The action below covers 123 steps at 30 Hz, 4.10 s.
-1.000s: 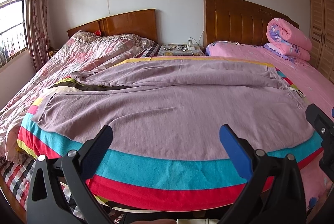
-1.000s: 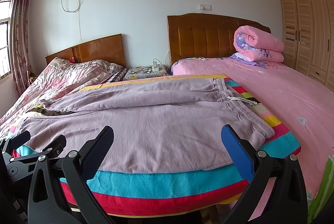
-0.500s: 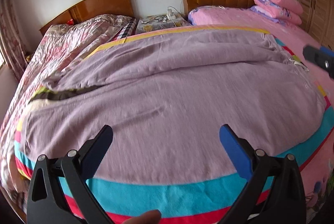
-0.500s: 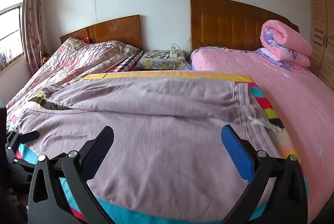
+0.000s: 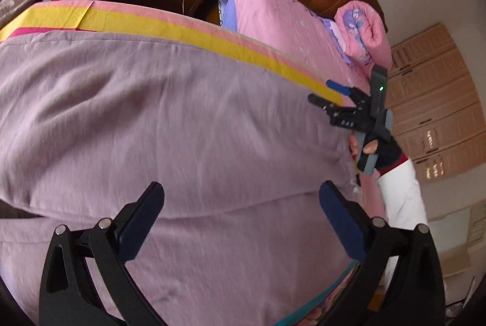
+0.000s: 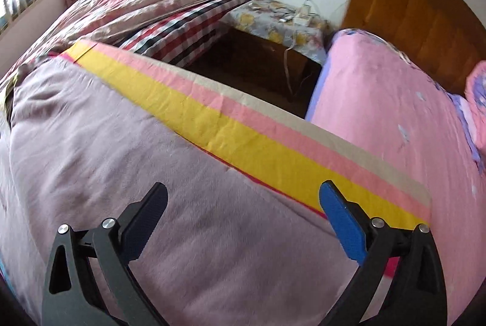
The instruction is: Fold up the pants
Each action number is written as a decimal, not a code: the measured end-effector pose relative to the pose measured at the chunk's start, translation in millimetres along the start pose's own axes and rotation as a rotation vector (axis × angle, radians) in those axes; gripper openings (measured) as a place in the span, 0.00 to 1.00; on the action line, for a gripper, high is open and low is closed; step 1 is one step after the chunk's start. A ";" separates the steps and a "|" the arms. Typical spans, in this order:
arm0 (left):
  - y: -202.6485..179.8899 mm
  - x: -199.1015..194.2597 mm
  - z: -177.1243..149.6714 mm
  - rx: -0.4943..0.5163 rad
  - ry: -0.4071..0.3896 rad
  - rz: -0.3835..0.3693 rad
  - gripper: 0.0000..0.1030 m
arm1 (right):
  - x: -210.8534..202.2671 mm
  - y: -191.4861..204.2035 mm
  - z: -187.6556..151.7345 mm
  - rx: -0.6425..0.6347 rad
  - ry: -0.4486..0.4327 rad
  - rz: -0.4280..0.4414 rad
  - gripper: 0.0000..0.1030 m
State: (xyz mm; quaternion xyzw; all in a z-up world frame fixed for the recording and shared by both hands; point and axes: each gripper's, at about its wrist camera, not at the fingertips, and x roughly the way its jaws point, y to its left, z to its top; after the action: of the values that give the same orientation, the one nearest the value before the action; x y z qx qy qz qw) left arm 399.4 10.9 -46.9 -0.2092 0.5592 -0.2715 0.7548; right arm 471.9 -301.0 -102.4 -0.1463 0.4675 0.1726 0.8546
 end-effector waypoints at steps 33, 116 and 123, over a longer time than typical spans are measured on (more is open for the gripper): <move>90.4 -8.0 -56.0 -0.369 -0.173 -0.025 0.52 | -189.9 178.6 -288.8 0.455 -0.349 0.091 0.51; 85.8 -82.0 -250.4 0.010 -0.232 0.105 0.11 | -217.8 134.1 -409.3 1.120 -0.265 0.058 0.08; 104.2 -67.5 -259.7 0.005 -0.244 0.119 0.12 | -213.0 137.7 -414.3 1.100 -0.243 0.017 0.06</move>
State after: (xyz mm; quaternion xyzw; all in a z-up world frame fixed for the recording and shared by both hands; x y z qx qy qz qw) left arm 153.7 130.9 -136.7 -0.2052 0.4737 -0.2002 0.8327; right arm -4.9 -381.5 -149.1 0.3456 0.3879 -0.0743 0.8512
